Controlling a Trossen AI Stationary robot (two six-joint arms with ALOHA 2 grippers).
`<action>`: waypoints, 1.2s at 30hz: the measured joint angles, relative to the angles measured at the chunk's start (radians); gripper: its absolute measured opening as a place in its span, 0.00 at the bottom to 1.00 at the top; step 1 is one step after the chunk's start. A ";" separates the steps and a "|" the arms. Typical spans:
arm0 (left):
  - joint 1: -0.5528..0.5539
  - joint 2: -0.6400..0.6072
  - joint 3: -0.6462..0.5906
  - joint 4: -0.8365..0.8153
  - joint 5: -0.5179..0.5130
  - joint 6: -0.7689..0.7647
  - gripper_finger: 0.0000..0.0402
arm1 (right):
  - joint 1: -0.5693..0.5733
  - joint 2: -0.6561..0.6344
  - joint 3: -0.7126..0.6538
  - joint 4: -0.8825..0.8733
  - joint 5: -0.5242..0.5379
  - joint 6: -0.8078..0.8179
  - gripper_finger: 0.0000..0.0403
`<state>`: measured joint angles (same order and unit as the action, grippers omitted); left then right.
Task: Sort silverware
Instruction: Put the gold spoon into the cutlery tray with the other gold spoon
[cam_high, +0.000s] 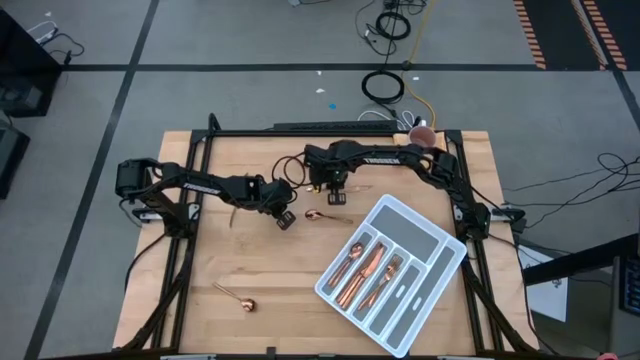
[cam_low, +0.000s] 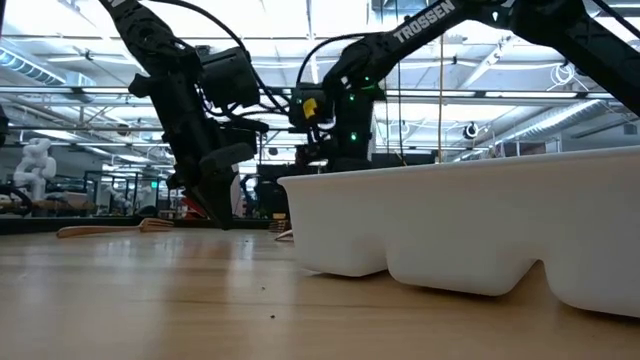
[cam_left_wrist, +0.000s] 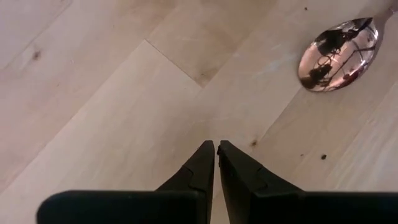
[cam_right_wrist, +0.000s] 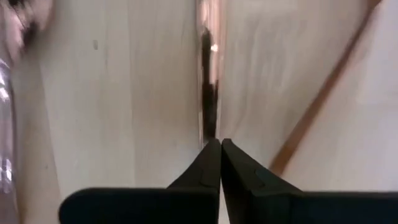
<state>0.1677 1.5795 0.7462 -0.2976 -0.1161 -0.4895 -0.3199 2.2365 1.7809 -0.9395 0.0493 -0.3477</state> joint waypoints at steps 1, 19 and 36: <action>0.000 0.000 0.000 0.000 -0.003 0.000 0.08 | 0.000 -0.001 0.009 -0.004 0.000 -0.001 0.01; 0.034 0.021 0.000 0.378 0.005 0.158 0.08 | -0.076 -0.006 -0.007 -0.186 -0.161 -0.029 0.39; 0.145 0.209 0.001 0.522 0.160 0.175 0.01 | -0.165 -0.123 -0.008 -0.168 -0.197 -0.093 0.39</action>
<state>0.3122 1.7882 0.7470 0.2245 0.0444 -0.3149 -0.4848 2.1139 1.7725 -1.1070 -0.1482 -0.4407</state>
